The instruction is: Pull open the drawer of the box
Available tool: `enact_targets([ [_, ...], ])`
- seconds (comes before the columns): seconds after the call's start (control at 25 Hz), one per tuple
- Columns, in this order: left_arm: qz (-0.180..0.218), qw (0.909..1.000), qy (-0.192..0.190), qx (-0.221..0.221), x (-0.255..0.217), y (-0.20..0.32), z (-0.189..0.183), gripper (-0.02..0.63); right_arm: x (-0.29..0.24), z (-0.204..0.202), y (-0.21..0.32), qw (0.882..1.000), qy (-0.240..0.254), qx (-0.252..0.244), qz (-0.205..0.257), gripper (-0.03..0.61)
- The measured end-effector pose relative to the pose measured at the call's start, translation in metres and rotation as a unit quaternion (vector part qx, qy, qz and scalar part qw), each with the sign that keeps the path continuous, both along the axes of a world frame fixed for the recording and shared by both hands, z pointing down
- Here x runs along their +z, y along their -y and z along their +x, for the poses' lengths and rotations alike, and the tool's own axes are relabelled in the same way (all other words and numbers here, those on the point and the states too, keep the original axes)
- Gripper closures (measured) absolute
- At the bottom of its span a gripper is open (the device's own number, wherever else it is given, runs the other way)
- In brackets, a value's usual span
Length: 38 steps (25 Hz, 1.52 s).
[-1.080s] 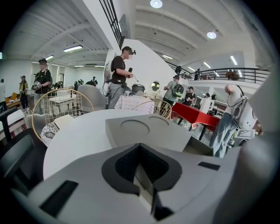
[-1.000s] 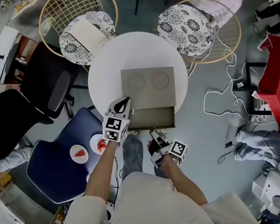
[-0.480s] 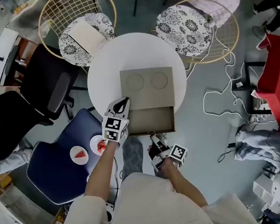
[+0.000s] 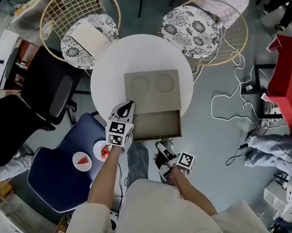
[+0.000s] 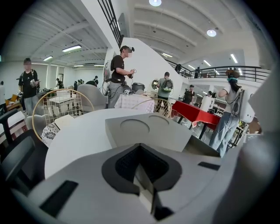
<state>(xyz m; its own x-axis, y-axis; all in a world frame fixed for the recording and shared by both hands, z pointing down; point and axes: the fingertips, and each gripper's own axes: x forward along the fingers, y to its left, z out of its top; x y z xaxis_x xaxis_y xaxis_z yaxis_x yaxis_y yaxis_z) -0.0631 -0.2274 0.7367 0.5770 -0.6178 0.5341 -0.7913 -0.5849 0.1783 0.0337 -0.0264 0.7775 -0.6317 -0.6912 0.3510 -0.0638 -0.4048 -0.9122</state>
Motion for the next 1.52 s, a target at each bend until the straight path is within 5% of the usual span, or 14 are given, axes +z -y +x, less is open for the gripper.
enact_targets([
  [0.2, -0.01, 0.9999, -0.003, 0.0, -0.002, 0.0, 0.0, 0.602, 0.0, 0.019, 0.002, 0.999, -0.039, 0.023, -0.008, 0.561],
  [0.48, -0.001, 0.9999, -0.008, 0.006, -0.02, -0.005, 0.012, 0.603, -0.019, 0.047, 0.014, 0.997, -0.048, 0.051, 0.029, 0.563],
  [0.76, 0.024, 0.9996, -0.01, 0.013, -0.06, -0.004, 0.028, 0.602, -0.076, 0.078, 0.074, 0.988, -0.065, 0.067, 0.121, 0.563],
  [1.28, 0.093, 0.9946, -0.028, 0.037, -0.165, -0.009, 0.062, 0.603, -0.203, 0.083, 0.183, 0.957, -0.093, 0.045, 0.27, 0.563],
  [1.4, 0.108, 0.9932, -0.03, 0.033, -0.179, -0.005, 0.063, 0.602, -0.219, 0.083, 0.197, 0.951, -0.121, 0.029, 0.283, 0.563],
  [1.52, 0.12, 0.9918, -0.035, 0.026, -0.19, -0.003, 0.066, 0.603, -0.229, 0.086, 0.203, 0.93, -0.196, -0.006, 0.31, 0.563],
])
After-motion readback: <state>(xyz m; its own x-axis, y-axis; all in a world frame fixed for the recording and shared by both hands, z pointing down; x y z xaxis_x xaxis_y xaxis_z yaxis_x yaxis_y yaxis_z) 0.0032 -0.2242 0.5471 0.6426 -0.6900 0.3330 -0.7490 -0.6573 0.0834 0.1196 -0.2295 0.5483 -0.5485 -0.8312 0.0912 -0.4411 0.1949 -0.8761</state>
